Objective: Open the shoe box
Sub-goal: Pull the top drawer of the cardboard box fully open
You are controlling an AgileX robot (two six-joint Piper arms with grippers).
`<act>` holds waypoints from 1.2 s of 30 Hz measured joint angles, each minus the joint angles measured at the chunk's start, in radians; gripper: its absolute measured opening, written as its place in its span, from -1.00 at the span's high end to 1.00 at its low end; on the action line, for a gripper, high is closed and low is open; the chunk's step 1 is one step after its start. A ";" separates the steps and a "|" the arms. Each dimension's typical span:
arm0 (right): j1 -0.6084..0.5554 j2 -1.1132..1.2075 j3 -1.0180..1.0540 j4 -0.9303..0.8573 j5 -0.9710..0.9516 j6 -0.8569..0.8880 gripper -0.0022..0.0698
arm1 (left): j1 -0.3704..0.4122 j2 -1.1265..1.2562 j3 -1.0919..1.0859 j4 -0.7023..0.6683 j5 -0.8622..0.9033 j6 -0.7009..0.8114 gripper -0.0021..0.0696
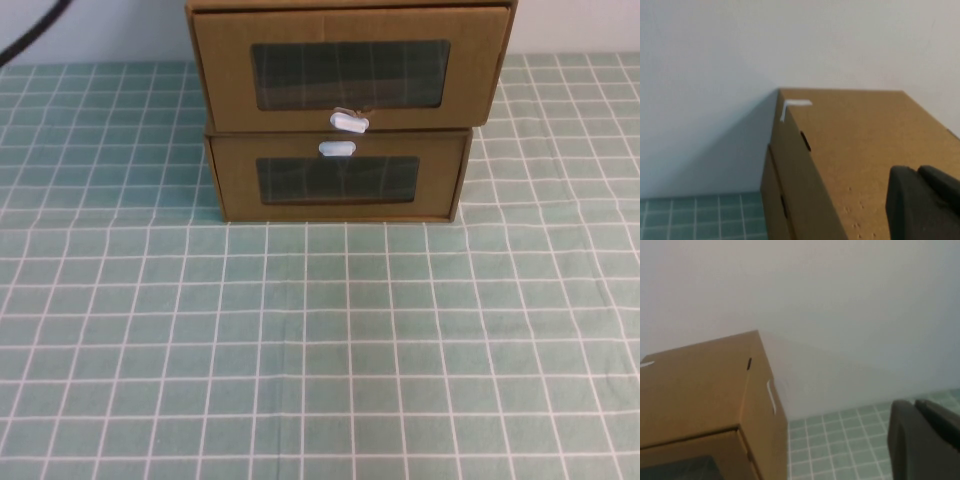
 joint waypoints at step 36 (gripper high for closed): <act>0.644 0.866 -0.224 -0.023 -0.081 -0.901 0.72 | -0.117 0.891 -0.693 -0.493 0.482 0.532 0.96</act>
